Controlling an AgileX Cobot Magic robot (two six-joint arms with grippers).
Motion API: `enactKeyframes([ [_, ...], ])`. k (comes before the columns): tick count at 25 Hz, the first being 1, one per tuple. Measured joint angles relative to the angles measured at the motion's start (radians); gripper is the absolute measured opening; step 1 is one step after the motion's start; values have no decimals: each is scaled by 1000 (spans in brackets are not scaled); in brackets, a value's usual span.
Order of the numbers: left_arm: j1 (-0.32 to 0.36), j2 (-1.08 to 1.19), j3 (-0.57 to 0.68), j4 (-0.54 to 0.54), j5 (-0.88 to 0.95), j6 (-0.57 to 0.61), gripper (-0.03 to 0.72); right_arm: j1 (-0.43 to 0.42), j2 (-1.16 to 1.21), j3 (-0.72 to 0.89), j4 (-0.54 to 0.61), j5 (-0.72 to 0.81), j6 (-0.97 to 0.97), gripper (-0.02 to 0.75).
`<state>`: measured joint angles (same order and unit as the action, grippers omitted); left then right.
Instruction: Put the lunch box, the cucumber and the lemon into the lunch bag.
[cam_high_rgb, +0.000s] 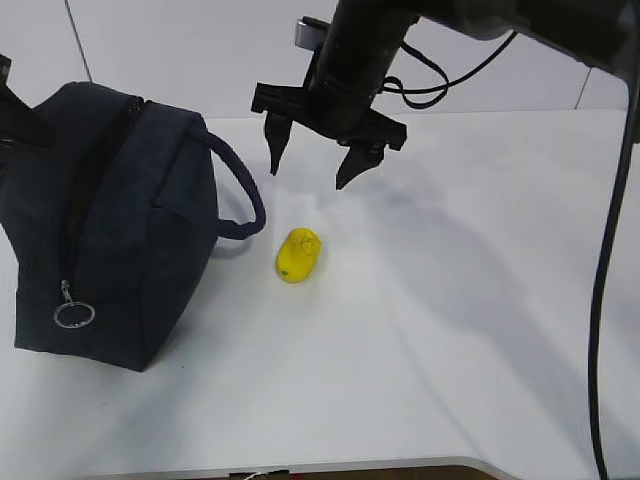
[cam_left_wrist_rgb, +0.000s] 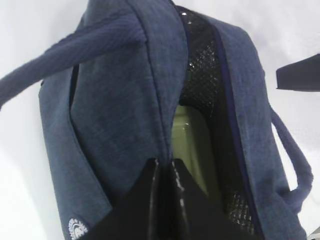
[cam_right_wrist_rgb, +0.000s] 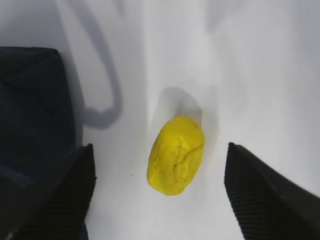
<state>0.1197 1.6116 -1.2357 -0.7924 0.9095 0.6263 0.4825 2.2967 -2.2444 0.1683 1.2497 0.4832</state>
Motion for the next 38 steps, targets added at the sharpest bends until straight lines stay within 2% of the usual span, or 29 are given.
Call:
enactKeyframes([
  [7,0,0,0,-5,0,-2,-13,3,0,0,-37,0,38,636],
  [38,0,0,0,23,-4,-2,-13,24,99,0,-45,-4,44,605],
])
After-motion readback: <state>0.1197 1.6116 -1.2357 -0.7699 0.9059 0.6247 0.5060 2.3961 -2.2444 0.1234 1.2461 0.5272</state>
